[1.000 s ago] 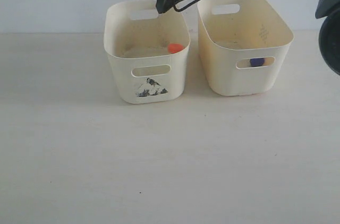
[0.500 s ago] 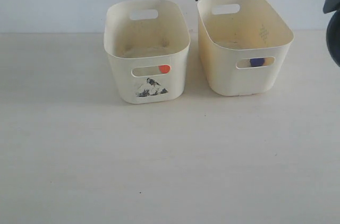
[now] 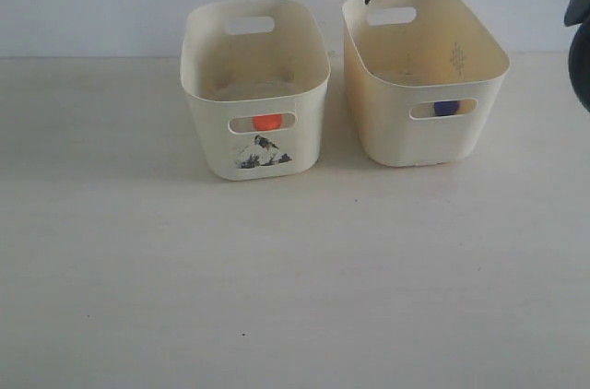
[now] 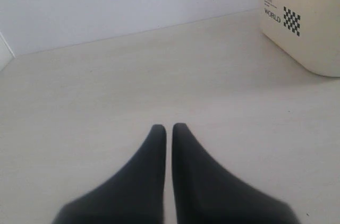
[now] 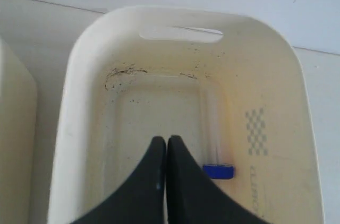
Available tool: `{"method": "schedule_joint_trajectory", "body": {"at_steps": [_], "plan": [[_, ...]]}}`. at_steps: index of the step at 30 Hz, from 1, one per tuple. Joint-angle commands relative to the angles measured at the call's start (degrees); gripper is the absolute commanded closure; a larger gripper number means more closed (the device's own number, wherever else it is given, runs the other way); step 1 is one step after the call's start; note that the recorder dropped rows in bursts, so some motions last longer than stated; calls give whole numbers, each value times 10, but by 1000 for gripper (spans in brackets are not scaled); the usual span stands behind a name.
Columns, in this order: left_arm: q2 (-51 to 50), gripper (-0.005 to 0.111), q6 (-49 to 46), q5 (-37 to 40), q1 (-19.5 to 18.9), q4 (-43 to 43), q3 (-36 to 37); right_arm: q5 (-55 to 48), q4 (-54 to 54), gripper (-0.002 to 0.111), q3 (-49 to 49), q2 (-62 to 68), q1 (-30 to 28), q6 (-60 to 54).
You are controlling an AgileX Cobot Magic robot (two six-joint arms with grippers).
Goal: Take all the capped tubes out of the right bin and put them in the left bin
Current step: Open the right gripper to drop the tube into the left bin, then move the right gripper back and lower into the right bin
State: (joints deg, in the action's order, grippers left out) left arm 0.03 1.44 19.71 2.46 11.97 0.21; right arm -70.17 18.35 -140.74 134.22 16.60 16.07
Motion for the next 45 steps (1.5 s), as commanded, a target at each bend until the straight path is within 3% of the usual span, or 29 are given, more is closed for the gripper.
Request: {"method": "schedule_joint_trajectory", "body": {"at_steps": [1,22,26,45], "plan": [[0,102,5,-2,1,-2,-2,2,-24,109,2,13,-23,3],[0,102,5,-2,1,-2,-2,2,-35,109,2,70,-52,5],[0,102,5,-2,1,-2,-2,2,-83,109,2,70,-61,-6],[0,102,5,-2,1,-2,-2,2,-58,109,106,44,-61,-10]]}}
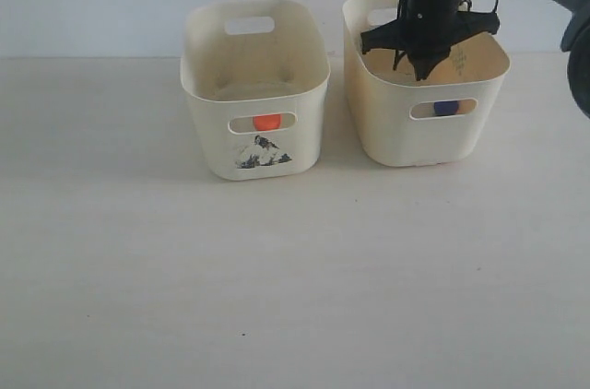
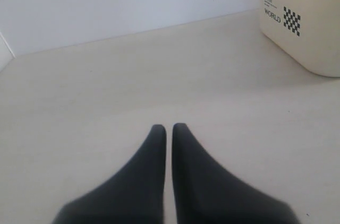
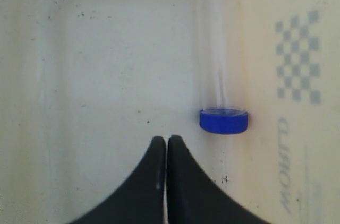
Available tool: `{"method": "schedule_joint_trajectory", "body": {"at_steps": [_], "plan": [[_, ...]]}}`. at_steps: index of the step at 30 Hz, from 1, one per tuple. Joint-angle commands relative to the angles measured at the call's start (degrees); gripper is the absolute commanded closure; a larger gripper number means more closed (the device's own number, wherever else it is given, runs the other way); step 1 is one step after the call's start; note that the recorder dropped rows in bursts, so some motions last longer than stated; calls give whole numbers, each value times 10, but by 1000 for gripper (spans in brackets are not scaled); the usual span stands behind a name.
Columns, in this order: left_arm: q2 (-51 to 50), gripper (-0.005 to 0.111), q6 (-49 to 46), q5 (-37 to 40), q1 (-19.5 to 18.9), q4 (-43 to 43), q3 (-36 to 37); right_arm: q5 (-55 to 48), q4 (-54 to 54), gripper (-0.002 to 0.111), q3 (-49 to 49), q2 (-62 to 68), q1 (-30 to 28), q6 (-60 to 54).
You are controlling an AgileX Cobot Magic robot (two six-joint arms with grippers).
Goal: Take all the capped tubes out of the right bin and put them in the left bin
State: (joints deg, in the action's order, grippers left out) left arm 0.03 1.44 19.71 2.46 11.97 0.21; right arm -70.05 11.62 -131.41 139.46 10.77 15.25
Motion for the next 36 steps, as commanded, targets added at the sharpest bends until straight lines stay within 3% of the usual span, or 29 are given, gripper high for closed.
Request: {"method": "schedule_joint_trajectory", "body": {"at_steps": [1,27,36], "plan": [[0,102,5,-2,1,-2,-2,1,8,109,16,-8,-2,-3],[0,102,5,-2,1,-2,-2,1,17,109,35,17,0,-3],[0,102,5,-2,1,-2,-2,1,77,109,35,24,0,-2]]}}
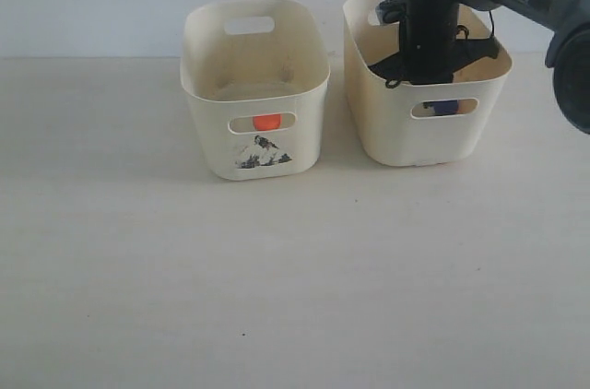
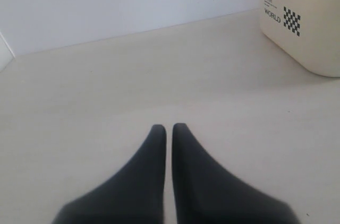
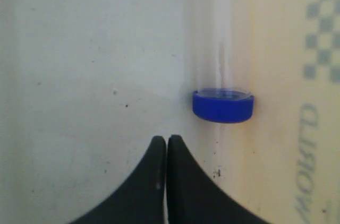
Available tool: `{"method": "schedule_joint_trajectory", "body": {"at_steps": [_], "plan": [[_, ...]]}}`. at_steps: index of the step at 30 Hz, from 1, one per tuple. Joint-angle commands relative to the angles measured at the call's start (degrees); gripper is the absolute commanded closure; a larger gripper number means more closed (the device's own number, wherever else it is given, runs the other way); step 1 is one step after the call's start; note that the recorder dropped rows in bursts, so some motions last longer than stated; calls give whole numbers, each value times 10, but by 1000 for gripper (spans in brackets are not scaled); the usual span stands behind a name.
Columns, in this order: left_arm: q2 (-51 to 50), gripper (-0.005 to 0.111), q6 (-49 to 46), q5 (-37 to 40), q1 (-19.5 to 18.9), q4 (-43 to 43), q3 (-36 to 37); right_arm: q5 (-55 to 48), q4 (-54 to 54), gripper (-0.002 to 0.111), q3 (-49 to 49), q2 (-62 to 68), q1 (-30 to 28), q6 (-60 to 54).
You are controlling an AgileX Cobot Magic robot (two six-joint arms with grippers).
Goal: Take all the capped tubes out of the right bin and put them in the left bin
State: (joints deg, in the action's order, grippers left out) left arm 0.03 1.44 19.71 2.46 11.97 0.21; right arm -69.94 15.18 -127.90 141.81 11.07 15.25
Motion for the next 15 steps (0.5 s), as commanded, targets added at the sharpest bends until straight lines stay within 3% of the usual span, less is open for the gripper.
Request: {"method": "schedule_joint_trajectory", "body": {"at_steps": [1,15], "plan": [[0,102,5,-2,1,-2,-2,0,46,109,0,1,-3,-2],[0,102,5,-2,1,-2,-2,0,81,109,0,7,-3,7]]}}
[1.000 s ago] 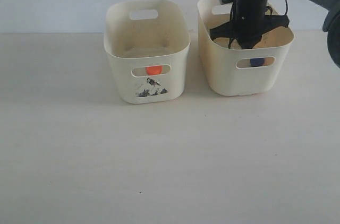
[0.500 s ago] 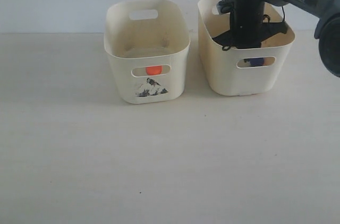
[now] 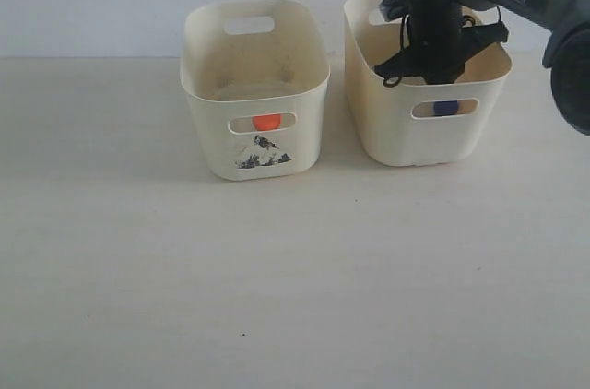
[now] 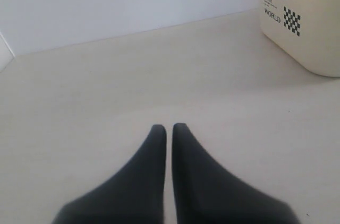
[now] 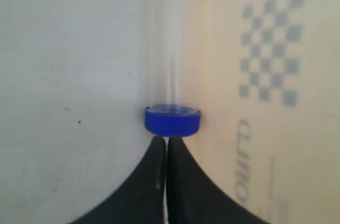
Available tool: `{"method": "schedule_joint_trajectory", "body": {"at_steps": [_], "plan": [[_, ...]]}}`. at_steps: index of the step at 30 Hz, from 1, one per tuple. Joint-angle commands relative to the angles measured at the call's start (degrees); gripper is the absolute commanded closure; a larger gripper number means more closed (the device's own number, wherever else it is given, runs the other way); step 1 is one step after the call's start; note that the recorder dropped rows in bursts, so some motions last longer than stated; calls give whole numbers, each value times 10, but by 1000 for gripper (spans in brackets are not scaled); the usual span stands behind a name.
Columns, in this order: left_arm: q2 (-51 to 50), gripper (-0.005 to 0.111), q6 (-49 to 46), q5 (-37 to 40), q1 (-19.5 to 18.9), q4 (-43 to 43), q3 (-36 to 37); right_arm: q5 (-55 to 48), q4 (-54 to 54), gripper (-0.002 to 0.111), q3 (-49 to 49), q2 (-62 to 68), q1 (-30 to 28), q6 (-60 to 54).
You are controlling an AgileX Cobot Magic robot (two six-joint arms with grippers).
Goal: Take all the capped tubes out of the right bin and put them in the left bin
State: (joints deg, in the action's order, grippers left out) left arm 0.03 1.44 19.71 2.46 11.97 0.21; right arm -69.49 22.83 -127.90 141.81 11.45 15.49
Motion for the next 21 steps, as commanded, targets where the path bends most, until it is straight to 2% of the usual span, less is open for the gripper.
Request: {"method": "schedule_joint_trajectory", "body": {"at_steps": [1,9,14,21], "plan": [[0,102,5,-2,1,-2,-2,-5,-2,109,0,7,-6,5],[0,102,5,-2,1,-2,-2,-5,31,109,-22,-3,-6,5],[0,102,5,-2,1,-2,-2,-5,-8,109,-63,-24,-5,4],[0,102,5,-2,1,-2,-2,-5,-45,109,-65,-19,-4,0]]}}
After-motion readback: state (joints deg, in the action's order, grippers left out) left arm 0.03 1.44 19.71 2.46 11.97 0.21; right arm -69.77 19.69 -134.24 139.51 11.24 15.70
